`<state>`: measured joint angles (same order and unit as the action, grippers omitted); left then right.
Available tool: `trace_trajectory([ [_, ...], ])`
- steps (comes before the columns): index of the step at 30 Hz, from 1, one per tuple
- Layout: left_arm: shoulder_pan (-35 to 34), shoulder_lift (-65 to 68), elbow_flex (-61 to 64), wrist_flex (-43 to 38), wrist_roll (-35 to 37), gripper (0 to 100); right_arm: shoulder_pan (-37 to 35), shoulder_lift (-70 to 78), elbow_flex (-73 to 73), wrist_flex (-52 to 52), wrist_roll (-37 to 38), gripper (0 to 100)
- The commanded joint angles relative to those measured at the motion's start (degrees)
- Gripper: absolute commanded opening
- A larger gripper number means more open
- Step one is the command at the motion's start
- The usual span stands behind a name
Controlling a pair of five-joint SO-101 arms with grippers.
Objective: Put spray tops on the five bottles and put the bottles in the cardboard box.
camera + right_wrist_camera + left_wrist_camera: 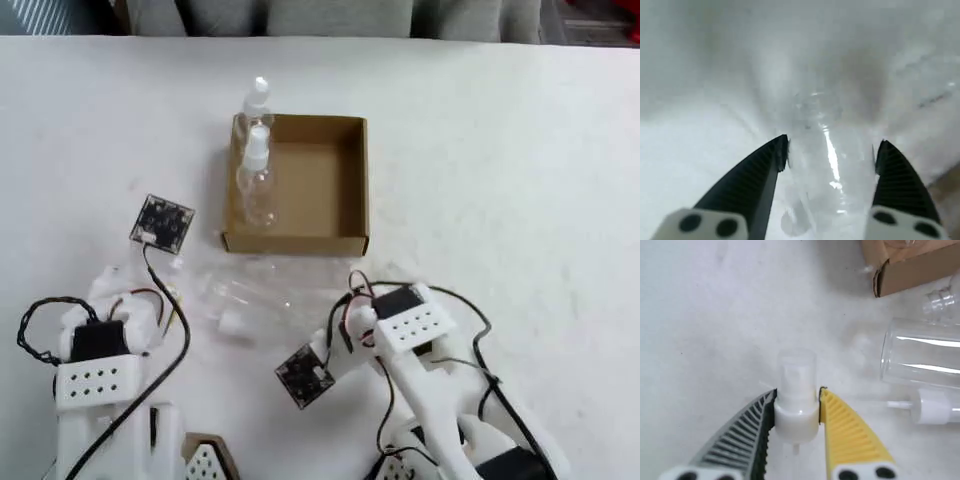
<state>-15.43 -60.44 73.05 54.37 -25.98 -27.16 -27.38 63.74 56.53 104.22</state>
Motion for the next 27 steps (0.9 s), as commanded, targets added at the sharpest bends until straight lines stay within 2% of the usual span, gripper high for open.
trace_trajectory([
  [1,-0.5,-1.5,-0.4,-1.2,0.6,2,-0.3,0.1,-0.1,0.0,-0.4,20.2],
  [10,-0.5,-1.5,-0.4,-1.2,0.6,2,0.0,0.0,-2.3,0.3,-0.6,3.6],
  [13,-0.5,-1.5,-0.4,-1.2,0.6,2,0.2,-0.1,-3.4,0.4,-1.2,2.5],
  [19,-0.4,-1.5,-0.4,-1.3,0.6,2,4.5,-0.1,-12.0,1.4,-14.9,2.3],
  [27,-0.4,-1.5,0.5,-2.9,0.6,2,14.6,-0.1,-30.2,12.1,-39.2,2.2],
])
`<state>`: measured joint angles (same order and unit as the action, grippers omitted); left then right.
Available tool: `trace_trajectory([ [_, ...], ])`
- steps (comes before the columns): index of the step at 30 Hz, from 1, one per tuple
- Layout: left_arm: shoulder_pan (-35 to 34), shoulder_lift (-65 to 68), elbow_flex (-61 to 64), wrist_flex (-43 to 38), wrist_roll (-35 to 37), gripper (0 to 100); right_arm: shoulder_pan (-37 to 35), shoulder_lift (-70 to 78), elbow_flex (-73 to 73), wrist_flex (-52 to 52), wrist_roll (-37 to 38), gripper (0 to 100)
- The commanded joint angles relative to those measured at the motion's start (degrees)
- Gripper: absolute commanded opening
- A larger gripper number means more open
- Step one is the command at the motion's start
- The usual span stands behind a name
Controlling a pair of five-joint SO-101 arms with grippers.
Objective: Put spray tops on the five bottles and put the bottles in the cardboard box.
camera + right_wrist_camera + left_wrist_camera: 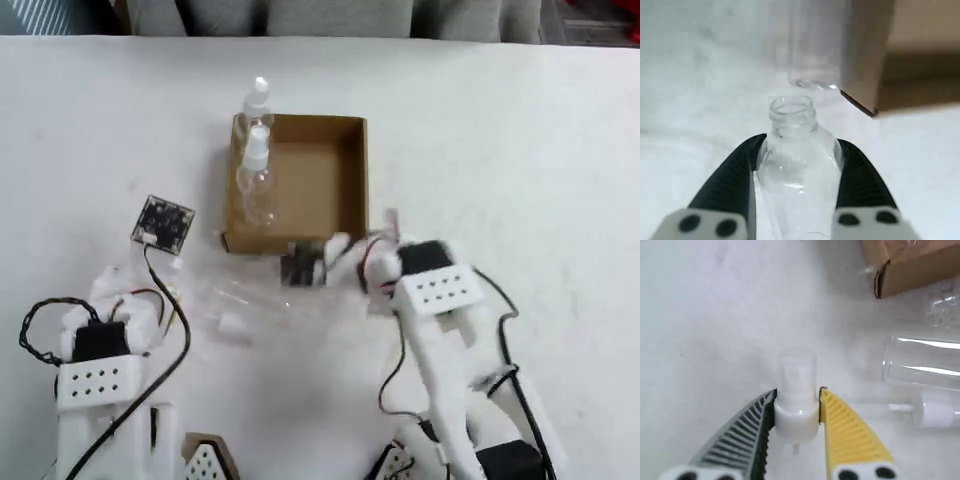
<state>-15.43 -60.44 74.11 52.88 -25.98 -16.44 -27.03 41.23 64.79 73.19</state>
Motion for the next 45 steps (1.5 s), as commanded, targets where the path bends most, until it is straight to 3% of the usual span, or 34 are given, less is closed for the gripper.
trace_trajectory([
  [1,-0.4,-1.5,-0.5,-1.4,0.6,2,5.7,-0.5,-9.4,5.3,-10.8,2.2],
  [9,-0.4,-1.5,-0.5,-1.4,0.6,2,21.8,0.0,-14.7,12.8,-25.9,2.2],
  [14,-0.4,-1.6,-0.5,-1.4,0.6,2,37.3,0.1,-14.6,12.3,-31.7,2.4],
  [19,-0.4,-1.6,-0.5,-1.3,0.6,2,53.3,0.2,-10.5,4.0,-31.5,2.5],
  [22,-0.4,-1.6,-0.5,-1.1,0.6,2,59.1,0.2,-4.6,-4.0,-31.5,2.5],
  [31,-0.4,-1.6,-0.5,-0.9,0.6,2,63.9,0.2,8.4,-18.1,-25.8,4.8],
  [36,-0.4,-1.6,-0.4,-0.9,0.7,2,64.0,0.2,11.2,-19.3,-20.8,20.4],
  [45,-0.4,-1.6,-0.4,-0.9,0.7,2,63.9,0.1,11.3,-18.9,-9.9,21.2],
])
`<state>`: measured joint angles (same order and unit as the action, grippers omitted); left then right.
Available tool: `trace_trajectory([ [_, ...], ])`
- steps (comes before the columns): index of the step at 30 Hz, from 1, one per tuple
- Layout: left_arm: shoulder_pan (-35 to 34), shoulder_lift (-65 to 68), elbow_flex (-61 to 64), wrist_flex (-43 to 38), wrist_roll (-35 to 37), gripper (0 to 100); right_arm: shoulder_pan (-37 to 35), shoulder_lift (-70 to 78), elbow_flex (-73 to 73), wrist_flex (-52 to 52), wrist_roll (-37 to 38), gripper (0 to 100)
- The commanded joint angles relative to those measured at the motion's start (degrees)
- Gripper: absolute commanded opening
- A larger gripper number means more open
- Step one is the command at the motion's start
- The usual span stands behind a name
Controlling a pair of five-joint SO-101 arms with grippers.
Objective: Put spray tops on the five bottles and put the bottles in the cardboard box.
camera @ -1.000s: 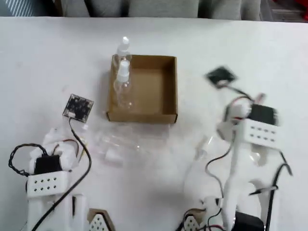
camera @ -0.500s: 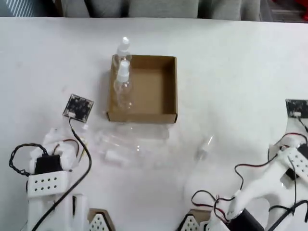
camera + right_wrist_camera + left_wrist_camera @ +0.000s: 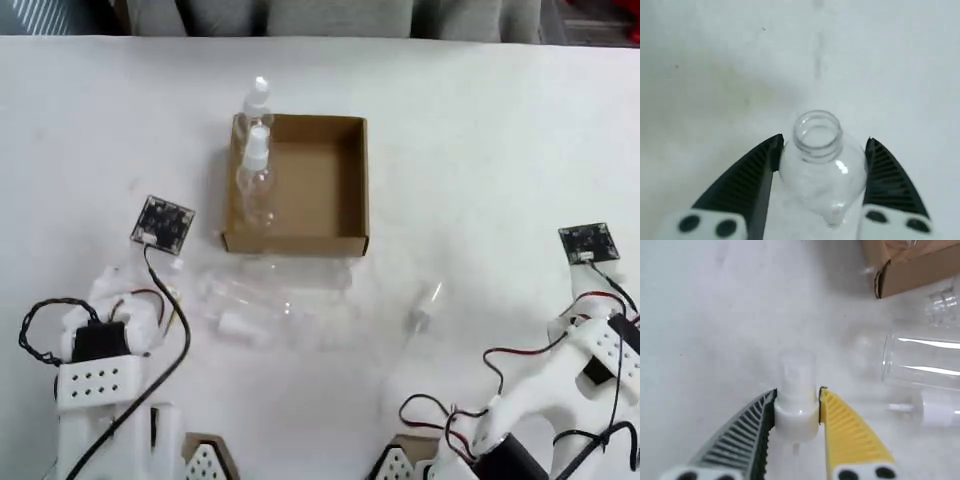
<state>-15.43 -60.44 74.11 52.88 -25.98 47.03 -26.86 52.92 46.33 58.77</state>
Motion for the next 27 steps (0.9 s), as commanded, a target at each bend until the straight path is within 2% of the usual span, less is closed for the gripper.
trace_trajectory([
  [1,-0.4,-1.6,-0.4,-0.9,0.7,2,0.6,0.0,-0.3,-0.4,5.7,21.2],
  [7,-0.4,-1.6,-0.4,-0.9,0.7,2,2.7,0.0,-0.2,-0.7,10.6,28.8],
  [17,-0.4,-1.6,-0.4,-0.9,0.7,2,3.2,0.0,-0.2,-2.7,17.5,28.5],
  [20,-0.4,-1.6,-0.3,-0.9,0.7,2,3.0,0.0,-0.5,-3.6,22.5,28.5],
  [27,-0.4,-1.6,-0.3,-0.9,0.7,2,1.8,0.0,-4.0,4.4,32.3,28.3],
])
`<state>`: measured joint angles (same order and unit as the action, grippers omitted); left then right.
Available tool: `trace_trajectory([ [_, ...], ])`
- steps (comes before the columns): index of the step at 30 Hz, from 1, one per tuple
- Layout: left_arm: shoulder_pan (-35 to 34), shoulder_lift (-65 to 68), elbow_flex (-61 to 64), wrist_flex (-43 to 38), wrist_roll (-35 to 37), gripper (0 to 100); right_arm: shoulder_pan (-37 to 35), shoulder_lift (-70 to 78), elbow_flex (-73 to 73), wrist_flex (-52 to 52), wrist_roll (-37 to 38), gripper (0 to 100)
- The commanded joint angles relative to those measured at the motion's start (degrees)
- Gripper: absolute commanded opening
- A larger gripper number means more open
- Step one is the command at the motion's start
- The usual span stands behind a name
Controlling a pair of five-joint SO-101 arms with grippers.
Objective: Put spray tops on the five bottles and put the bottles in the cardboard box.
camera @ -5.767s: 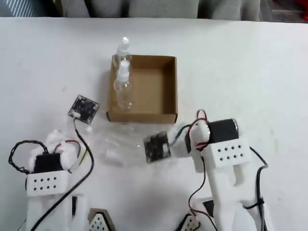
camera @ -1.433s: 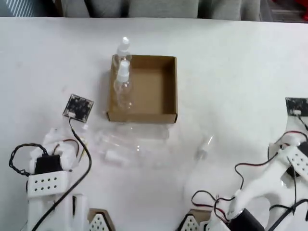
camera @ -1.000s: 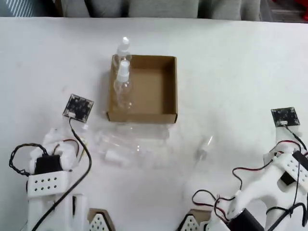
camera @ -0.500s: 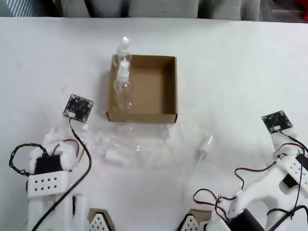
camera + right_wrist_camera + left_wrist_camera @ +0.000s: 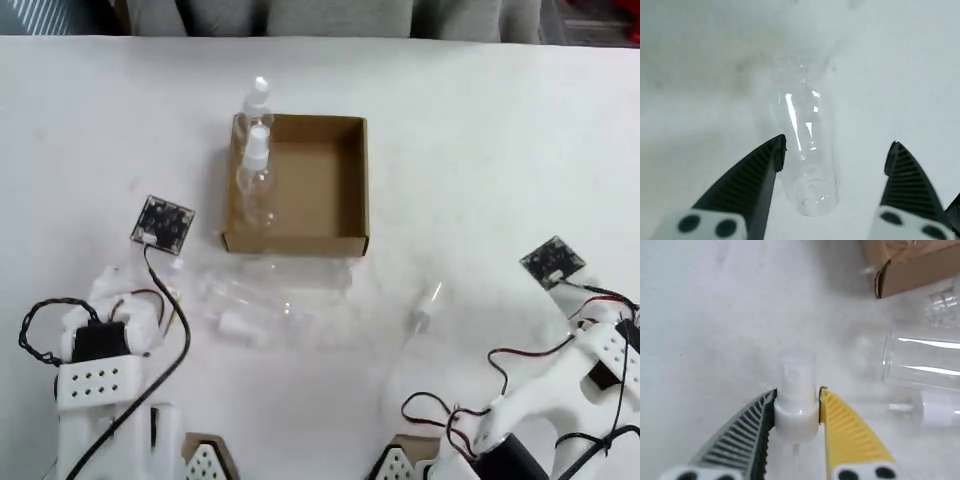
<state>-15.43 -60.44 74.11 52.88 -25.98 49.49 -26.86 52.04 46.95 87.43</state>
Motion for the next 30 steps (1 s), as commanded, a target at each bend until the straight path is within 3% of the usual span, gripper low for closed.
trace_trajectory([
  [1,-0.4,-1.6,-0.3,-0.9,0.7,2,-0.7,0.0,-3.1,4.7,4.4,28.3],
  [30,-0.4,-1.5,-0.3,-1.0,0.7,2,-2.8,32.4,-21.9,5.4,7.2,25.1],
])
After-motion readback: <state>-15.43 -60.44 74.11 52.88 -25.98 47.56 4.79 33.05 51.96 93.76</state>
